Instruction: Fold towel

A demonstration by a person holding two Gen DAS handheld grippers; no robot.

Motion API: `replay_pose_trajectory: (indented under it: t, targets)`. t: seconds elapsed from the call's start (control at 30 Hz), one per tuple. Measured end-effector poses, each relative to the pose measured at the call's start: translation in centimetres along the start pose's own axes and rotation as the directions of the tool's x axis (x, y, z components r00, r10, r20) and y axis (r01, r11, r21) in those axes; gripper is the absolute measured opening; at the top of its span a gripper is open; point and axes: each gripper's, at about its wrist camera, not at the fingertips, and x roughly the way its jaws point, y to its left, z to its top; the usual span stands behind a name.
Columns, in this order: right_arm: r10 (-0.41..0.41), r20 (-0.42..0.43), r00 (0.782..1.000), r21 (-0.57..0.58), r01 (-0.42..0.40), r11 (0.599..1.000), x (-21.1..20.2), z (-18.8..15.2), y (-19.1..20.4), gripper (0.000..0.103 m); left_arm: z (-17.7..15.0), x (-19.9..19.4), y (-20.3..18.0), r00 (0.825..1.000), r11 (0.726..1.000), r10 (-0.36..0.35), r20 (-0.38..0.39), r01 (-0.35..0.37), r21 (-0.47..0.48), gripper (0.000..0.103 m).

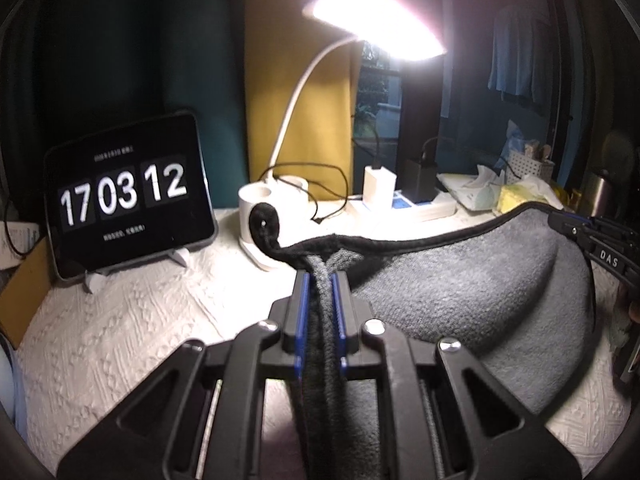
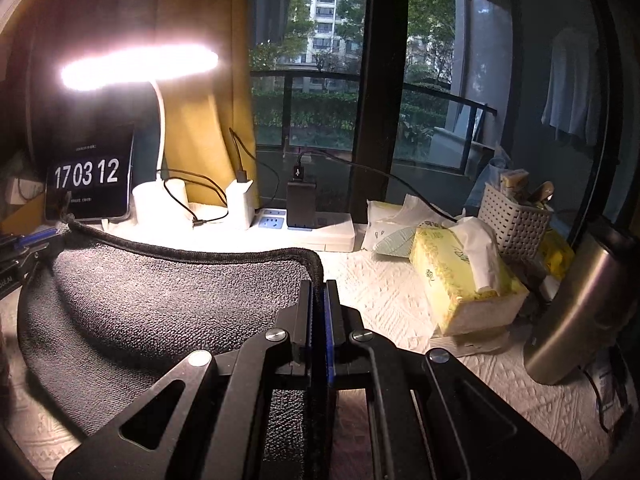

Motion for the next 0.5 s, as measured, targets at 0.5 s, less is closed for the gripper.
replay_pose_trajectory:
  t: [0.5]
  targets:
    - [-0.024,-0.13,0.991,-0.029,0.021,0.999,5.2,-1.7,0.2,0.005,-0.7,4.1,0.9,0.991,1.0,-0.009,-0.135,0.006,-0.027,0.012]
